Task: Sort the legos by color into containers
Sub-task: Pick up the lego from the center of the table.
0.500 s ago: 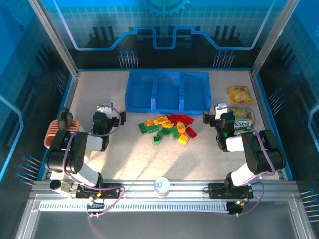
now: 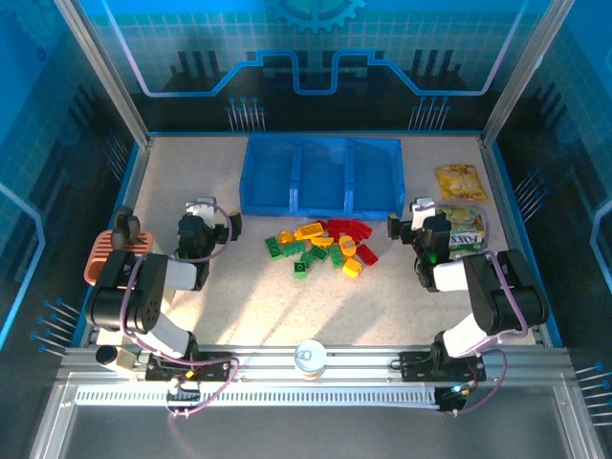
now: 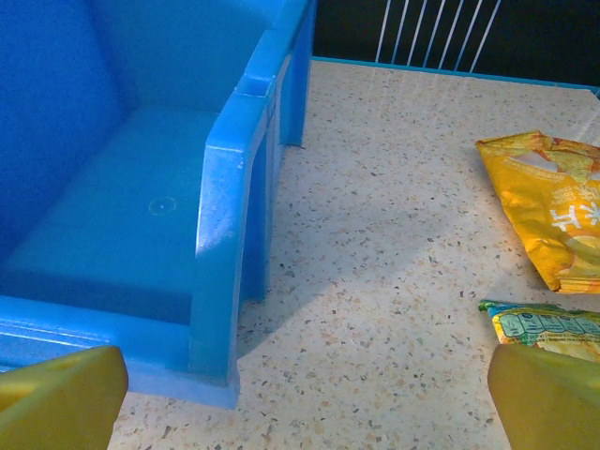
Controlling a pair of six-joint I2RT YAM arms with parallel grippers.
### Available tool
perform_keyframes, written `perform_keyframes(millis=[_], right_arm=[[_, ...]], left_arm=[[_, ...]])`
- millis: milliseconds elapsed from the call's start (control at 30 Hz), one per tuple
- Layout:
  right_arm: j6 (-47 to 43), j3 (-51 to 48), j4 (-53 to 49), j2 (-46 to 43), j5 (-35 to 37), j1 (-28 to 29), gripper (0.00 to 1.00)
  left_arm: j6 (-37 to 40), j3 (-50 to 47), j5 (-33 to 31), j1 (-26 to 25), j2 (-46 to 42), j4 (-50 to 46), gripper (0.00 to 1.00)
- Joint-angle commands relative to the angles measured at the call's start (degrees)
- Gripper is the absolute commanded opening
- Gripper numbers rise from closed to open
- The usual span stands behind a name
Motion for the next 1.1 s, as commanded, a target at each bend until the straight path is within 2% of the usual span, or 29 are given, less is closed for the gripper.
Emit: perform_keyframes(millis=[0,933,967,1000,1033,1067], right_arm=[[-0.51,1.09,-0.17,-0.95,-0.42,-0.89,1.0],[-0.43,1.19,-0.23,-0.99,-0.41,-0.89,1.0],[-0.46,1.17,-0.2,-0.95,-0.41,-0.82,1.0],[-0.51,1.11,-0.03,-0.98,-0.37,-0.86,1.0],[-1.07,1.0,-0.08,-1.9,0.15,-0.27,1.0],[-2.0,1.5,-3.89,-5.2,0.84,0.7,1.0]], left_arm=[[0.31,0.93,0.96,0.66,-0.83,-0.32,0.99],[-0.5,0.78,0.37,1.28,-0.92,-0.12,0.99],[-0.21,0.66,-0.6,1.01,-0.96,0.21,0.99],[0.1,0.56,-4.89,-0.23,-1.55,0.41,0.99],[0.81,0.85,-11.01,-2.31,-4.0,-1.58,0.99],[1.46,2.88,-17.61,-4.64,-7.59,-7.52,0.99]])
